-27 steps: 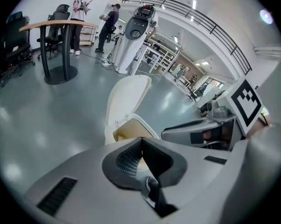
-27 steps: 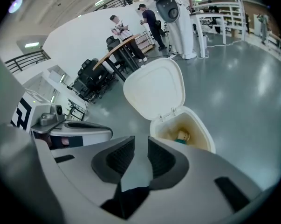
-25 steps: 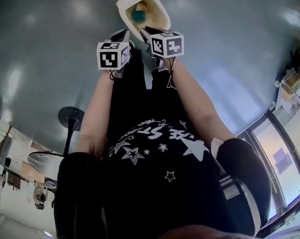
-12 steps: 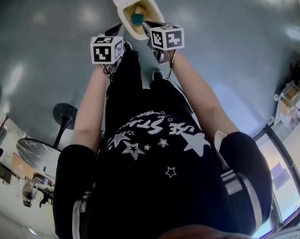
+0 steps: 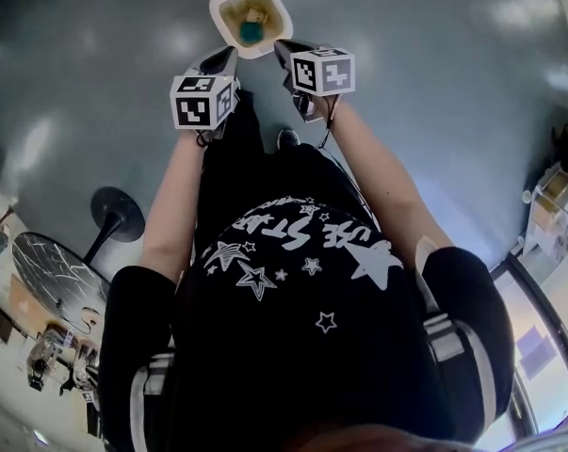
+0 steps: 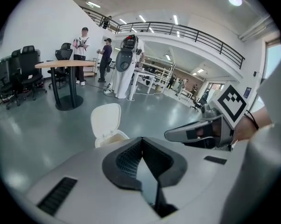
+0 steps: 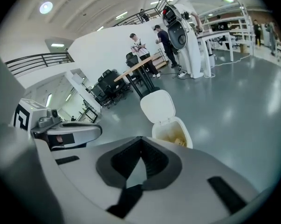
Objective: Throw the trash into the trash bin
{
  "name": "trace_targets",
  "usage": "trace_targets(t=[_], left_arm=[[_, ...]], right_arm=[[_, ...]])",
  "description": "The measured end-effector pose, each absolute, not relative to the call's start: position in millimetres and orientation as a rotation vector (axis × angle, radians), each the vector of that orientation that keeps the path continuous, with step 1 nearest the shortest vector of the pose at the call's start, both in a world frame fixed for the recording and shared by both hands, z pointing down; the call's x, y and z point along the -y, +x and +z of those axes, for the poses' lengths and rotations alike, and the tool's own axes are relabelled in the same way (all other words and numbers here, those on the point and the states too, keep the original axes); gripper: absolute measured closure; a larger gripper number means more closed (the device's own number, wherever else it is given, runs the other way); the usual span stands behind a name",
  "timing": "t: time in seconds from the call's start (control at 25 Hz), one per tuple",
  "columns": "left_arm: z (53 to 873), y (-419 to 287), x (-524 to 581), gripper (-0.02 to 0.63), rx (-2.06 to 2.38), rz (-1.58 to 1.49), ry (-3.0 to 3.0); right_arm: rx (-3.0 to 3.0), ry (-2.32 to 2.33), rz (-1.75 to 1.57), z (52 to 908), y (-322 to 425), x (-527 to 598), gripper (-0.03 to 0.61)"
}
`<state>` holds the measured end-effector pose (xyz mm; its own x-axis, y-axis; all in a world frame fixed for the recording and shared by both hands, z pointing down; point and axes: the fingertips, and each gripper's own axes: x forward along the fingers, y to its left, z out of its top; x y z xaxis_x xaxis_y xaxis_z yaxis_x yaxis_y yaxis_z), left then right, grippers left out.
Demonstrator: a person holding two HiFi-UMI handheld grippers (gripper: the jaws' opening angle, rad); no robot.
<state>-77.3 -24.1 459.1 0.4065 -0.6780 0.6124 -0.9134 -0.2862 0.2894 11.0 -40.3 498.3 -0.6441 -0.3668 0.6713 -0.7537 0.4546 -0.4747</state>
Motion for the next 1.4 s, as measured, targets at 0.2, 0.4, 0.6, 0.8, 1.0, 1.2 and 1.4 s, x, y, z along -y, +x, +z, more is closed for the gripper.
trace_targets(t=[0.2,0.4,0.6,0.8,1.0,1.2,1.4], left_arm=[[444,-38,-11,0.601,1.382,0.449,2.087],[442,-11,-50,0.601,1.378,0.436,2.105],[437,8,-72,0.601,1.409,0.402,2.092],[421,15,-83,0.601,1.457,0.375,2.092],[406,13,-89,0.601,1.495,0.337,2.095],[402,4,-95,0.601,1.515,0.306,2.090],[397,-16,-107,0.601,1.522,0.282,2.077]], right_arm=[[2.291,0.934,1.038,477,48,9,0.572],[2.344,0.908,1.053,472,78,-22,0.572],[2.385,0.903,1.052,460,105,-41,0.572],[2.427,0.889,1.040,451,114,-51,0.572],[2.460,0.832,1.016,445,104,-59,0.572],[2.478,0.806,0.983,441,89,-64,0.572],[2.486,0.781,0.942,430,70,-77,0.572]])
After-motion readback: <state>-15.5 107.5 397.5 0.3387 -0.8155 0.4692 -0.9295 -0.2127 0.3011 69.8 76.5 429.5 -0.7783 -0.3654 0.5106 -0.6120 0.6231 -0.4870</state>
